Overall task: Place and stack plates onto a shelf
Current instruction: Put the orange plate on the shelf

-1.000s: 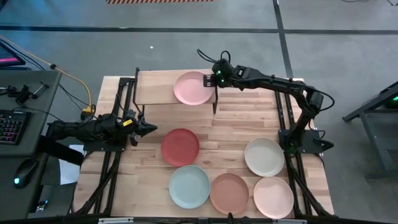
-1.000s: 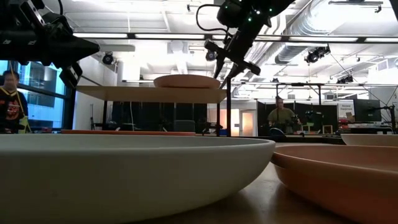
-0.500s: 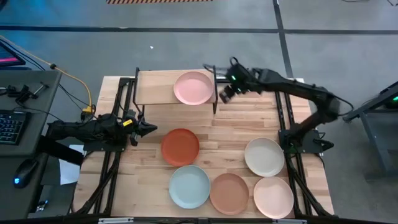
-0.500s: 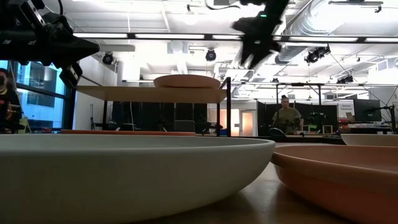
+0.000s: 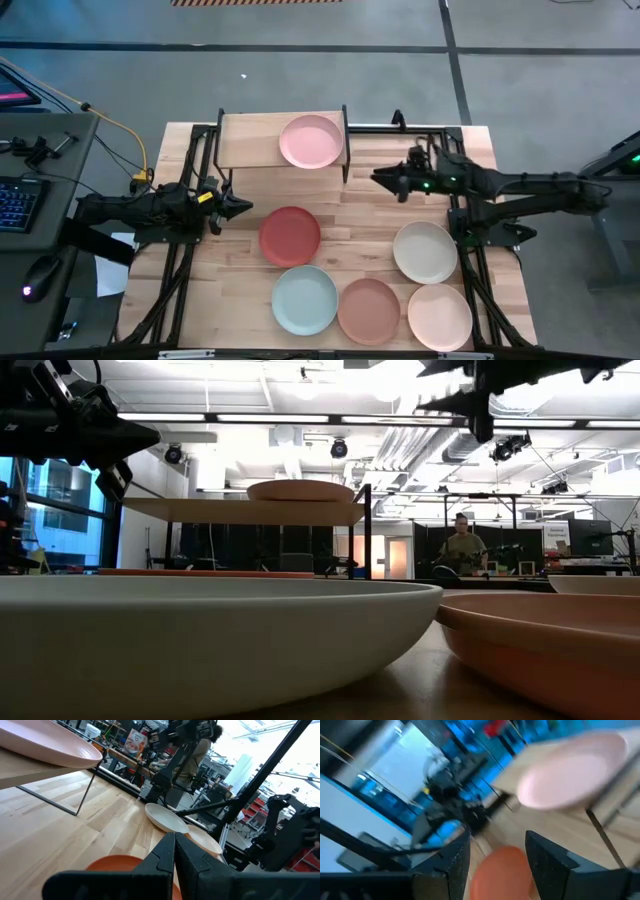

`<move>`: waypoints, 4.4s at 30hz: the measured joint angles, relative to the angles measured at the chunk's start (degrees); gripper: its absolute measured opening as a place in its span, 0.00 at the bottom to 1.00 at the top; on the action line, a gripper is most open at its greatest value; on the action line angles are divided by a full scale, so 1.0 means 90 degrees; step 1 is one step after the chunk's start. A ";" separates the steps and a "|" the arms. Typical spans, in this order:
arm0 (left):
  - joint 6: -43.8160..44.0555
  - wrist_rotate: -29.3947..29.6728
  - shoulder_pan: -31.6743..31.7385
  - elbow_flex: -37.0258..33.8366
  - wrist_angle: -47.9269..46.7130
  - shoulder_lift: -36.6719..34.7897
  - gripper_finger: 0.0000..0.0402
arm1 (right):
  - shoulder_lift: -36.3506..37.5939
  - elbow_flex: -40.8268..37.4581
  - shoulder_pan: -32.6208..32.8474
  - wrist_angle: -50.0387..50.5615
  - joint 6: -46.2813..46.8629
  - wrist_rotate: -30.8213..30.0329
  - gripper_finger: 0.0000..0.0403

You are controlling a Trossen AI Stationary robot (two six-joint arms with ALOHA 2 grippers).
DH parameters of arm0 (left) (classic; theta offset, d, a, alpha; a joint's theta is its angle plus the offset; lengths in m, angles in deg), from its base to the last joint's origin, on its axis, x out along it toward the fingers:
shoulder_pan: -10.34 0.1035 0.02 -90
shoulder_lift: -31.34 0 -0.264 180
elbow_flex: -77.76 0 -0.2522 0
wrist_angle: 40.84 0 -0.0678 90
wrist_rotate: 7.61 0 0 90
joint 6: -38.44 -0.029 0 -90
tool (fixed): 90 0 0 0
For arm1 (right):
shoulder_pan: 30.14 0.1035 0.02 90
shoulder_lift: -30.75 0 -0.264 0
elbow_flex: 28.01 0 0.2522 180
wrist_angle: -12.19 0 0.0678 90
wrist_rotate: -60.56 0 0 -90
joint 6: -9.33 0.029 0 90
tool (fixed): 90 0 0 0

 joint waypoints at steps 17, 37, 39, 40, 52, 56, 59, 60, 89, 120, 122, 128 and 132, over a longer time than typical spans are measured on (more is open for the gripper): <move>0.2070 0.1140 0.0003 0.0006 0.2116 0.0030 0.00 | 0.0053 -0.0149 0.0240 -0.0392 -0.0340 -0.0127 0.43; -0.0222 -0.0047 -0.0663 0.4329 -0.1096 0.4640 0.25 | 0.0051 -0.0149 0.0238 -0.0388 -0.0435 -0.0128 0.43; -0.0194 -0.0049 -0.0663 0.4370 -0.1050 0.4890 0.26 | 0.0051 -0.0149 0.0238 -0.0388 -0.0437 -0.0124 0.43; -0.0112 -0.0049 -0.0663 0.4370 -0.1038 0.5004 0.26 | 0.0051 -0.0149 0.0238 -0.0388 -0.0437 -0.0104 0.43; 0.0508 -0.0435 -0.0661 0.4367 -0.0938 0.5315 0.26 | 0.0051 -0.0149 0.0238 -0.0386 -0.0269 0.0414 0.43; 0.0505 -0.0498 -0.0661 0.4369 -0.0937 0.5259 0.26 | 0.0051 -0.0149 0.0238 -0.0386 -0.0318 0.0416 0.43; 0.0501 -0.0498 -0.0659 0.4369 -0.0950 0.5267 0.26 | 0.0051 -0.0149 0.0238 -0.0386 -0.0379 0.0419 0.43; 0.0500 -0.0498 -0.0660 0.4369 -0.0951 0.5264 0.26 | 0.0051 -0.0149 0.0238 -0.0386 -0.0382 0.0421 0.43; 0.4015 0.0329 -0.0983 0.4146 -0.4689 0.5674 0.26 | 0.0041 -0.0149 0.0237 -0.0070 -0.0386 0.0360 0.43; 0.5720 0.0340 -0.0852 0.2820 -0.2330 0.7571 0.26 | 0.0041 -0.0149 0.0235 0.0352 -0.0372 0.0327 0.43; 0.5720 0.0339 -0.0852 0.2822 -0.2203 0.7641 0.24 | 0.0041 -0.0149 0.0235 0.0357 -0.0369 0.0327 0.43; 0.5730 0.0336 -0.0852 0.2822 -0.2125 0.7680 0.04 | 0.0041 -0.0149 0.0235 0.0363 -0.0377 0.0324 0.43; 0.5719 0.0330 -0.0855 0.2822 -0.2131 0.7666 0.02 | 0.0041 -0.0149 0.0235 0.0390 -0.0382 0.0324 0.43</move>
